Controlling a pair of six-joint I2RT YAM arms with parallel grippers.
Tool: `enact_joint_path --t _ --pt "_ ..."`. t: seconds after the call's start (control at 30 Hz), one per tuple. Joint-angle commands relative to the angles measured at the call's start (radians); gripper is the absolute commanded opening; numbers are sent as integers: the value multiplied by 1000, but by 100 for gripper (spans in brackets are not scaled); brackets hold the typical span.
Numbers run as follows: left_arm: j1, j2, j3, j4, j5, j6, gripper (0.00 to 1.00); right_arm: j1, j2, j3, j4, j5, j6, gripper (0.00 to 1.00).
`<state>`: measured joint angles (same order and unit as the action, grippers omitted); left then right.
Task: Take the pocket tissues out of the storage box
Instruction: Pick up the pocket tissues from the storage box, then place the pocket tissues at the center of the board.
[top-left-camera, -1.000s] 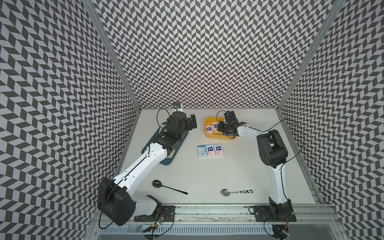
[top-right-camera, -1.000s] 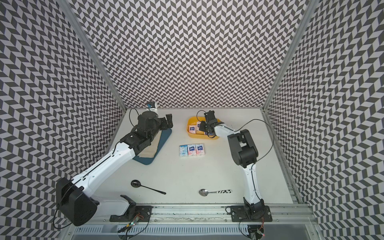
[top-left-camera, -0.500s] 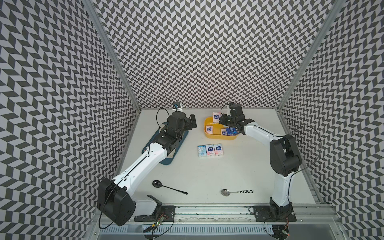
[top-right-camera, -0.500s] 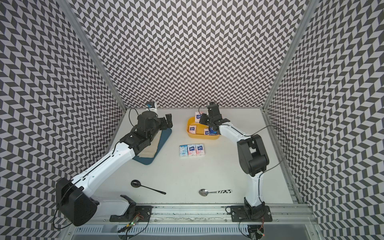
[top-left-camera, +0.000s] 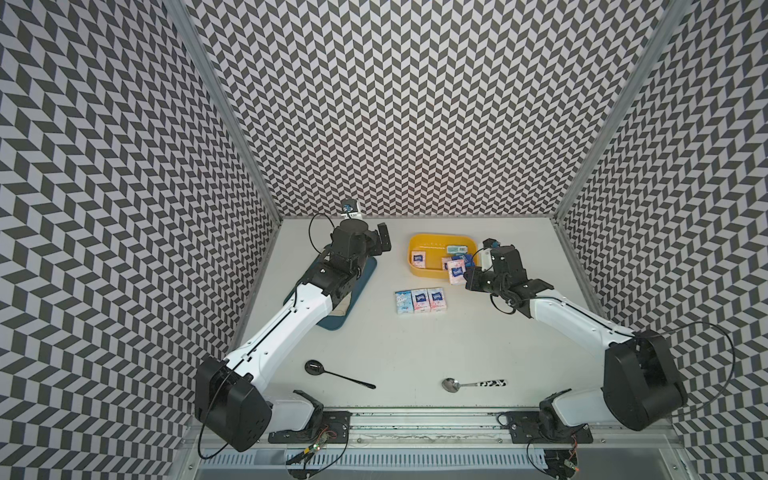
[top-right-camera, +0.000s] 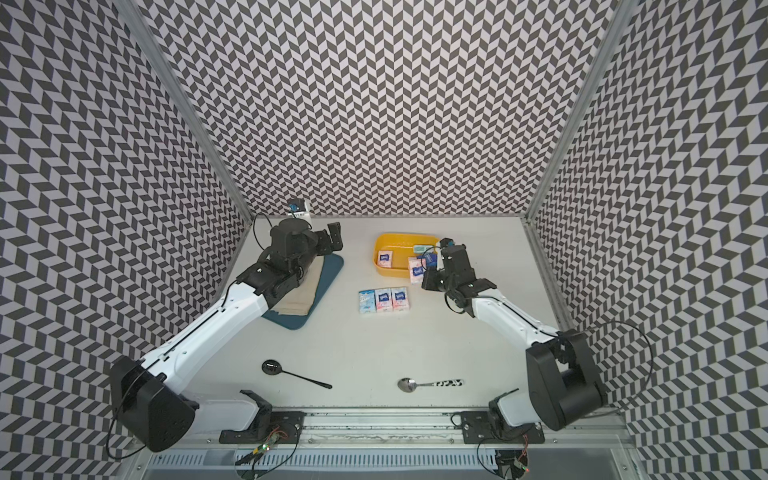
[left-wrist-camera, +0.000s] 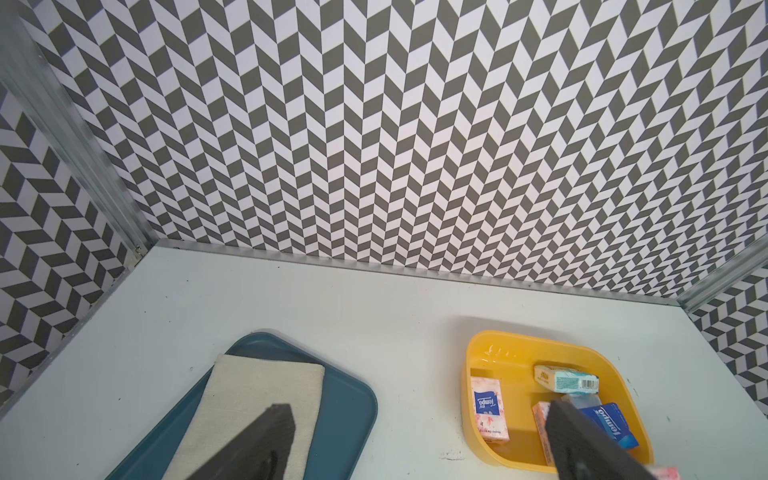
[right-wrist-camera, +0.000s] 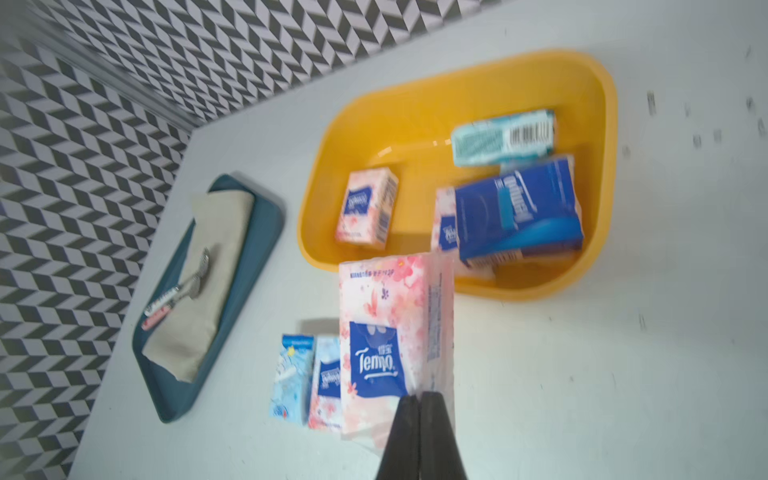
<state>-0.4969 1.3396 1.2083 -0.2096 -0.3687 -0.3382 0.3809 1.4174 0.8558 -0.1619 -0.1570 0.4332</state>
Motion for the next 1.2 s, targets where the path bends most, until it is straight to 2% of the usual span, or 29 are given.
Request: enact_joint_path --t 0.0,0.13,0.57,0.8,1.17 --pt "7 13 25 25 12 -14 99 -5 -30 -73 34 -28 -6 0" --pt "7 16 34 25 25 -18 99 -5 2 -148 97 -53 2 0" --pt "6 7 40 13 13 -5 99 -8 181 -87 135 -26 -34 0" --pt "6 13 42 10 13 -4 99 -8 210 -63 144 -20 -19 0" --pt "6 8 33 14 20 -9 99 -2 201 -120 223 -97 59 1"
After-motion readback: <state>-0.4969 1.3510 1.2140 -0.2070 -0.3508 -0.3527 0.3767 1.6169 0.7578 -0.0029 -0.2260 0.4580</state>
